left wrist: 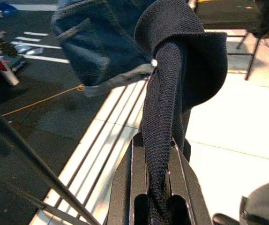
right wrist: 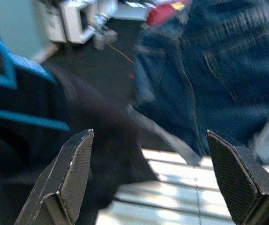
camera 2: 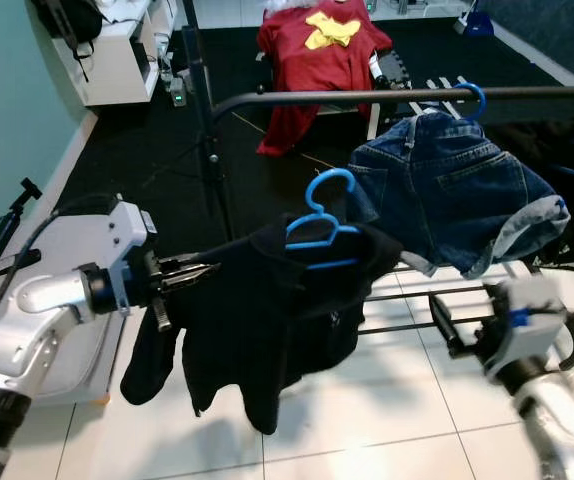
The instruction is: Hang hanger
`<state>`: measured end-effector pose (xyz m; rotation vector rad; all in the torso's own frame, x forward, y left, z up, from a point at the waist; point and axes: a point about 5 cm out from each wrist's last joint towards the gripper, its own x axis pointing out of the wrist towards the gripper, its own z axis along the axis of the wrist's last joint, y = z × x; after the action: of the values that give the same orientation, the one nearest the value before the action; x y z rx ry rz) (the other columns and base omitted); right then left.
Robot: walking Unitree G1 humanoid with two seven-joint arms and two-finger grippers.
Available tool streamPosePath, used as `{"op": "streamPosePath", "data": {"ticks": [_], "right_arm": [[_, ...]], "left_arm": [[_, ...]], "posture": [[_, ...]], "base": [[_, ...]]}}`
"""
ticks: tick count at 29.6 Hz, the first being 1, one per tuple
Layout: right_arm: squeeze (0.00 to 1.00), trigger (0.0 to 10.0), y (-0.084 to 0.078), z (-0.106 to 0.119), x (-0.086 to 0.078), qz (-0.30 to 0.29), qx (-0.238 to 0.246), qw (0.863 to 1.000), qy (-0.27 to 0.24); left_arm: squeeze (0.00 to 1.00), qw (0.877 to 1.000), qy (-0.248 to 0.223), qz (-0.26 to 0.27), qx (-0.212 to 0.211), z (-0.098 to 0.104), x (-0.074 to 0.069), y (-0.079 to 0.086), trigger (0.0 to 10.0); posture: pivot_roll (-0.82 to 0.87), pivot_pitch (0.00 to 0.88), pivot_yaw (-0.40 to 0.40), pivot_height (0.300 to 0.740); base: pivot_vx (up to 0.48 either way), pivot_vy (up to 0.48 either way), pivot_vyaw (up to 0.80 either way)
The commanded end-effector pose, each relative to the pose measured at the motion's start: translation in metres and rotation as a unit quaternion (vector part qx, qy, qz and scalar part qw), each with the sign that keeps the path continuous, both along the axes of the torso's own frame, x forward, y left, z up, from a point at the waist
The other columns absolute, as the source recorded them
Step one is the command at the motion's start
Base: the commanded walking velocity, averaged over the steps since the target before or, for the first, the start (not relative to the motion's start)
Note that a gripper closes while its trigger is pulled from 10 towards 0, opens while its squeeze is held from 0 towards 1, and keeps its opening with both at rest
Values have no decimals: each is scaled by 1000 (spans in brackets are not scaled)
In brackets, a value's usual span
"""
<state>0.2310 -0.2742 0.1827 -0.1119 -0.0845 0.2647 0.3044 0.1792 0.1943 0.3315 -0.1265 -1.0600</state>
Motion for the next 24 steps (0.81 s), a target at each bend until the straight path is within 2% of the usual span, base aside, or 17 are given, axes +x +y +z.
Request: {"op": "streamPosePath", "data": {"ticks": [1,2,3,4,6,8,12,15,19,21,22,23,24], "right_arm": [[0,10000,0,8,-9,52,8,999,13],[0,10000,-4,22,-19,108,-4,994,22],[0,10000,-4,22,-19,108,-4,994,22],[0,10000,-6,33,-30,167,-13,985,37],[0,10000,-6,33,-30,167,-13,985,37],[0,10000,-4,50,-48,268,-30,960,70],[0,10000,-5,60,-49,300,-40,950,81],[0,10000,-2,70,-44,336,-52,936,89],[0,10000,0,71,-43,345,-53,932,95],[0,10000,1,77,-40,351,-55,931,86],[0,10000,2,87,-37,360,-47,930,60],[0,10000,2,87,-37,360,-47,930,60],[0,10000,5,100,-37,377,-30,925,29]], "left_arm": [[0,999,-12,-25,15,8,-3,0,0],[0,999,-17,-48,17,16,-3,-1,0],[0,999,-17,-48,17,16,-3,-1,0],[0,997,-21,-76,17,25,-5,-4,0],[0,997,-21,-76,17,25,-5,-4,0],[0,990,-31,-138,13,43,-9,-10,0],[0,983,-36,-178,12,55,-12,-13,0],[0,972,-40,-233,15,68,-17,-19,0],[0,969,-41,-243,15,71,-18,-21,0],[0,964,-39,-260,24,72,-21,-22,0],[0,960,-36,-274,37,71,-23,-23,549],[0,960,-36,-274,37,71,-23,-23,549],[0,957,-32,-283,48,71,-25,-23,824]], "posture": [[-120,152,17,740],[-117,143,17,740],[-117,143,17,740],[-117,141,17,740],[-117,141,17,740],[-118,129,18,740],[-122,127,20,740],[-120,126,18,740],[-120,126,18,740],[-110,124,14,740],[-110,124,14,740],[-110,124,14,740],[-104,125,13,740]], "base": [[0,0,0],[0,0,0],[0,0,0],[0,0,0],[0,0,0],[0,0,0],[0,0,0],[0,0,0],[0,0,0],[0,0,0],[0,0,0],[0,0,0],[0,0,0]]}}
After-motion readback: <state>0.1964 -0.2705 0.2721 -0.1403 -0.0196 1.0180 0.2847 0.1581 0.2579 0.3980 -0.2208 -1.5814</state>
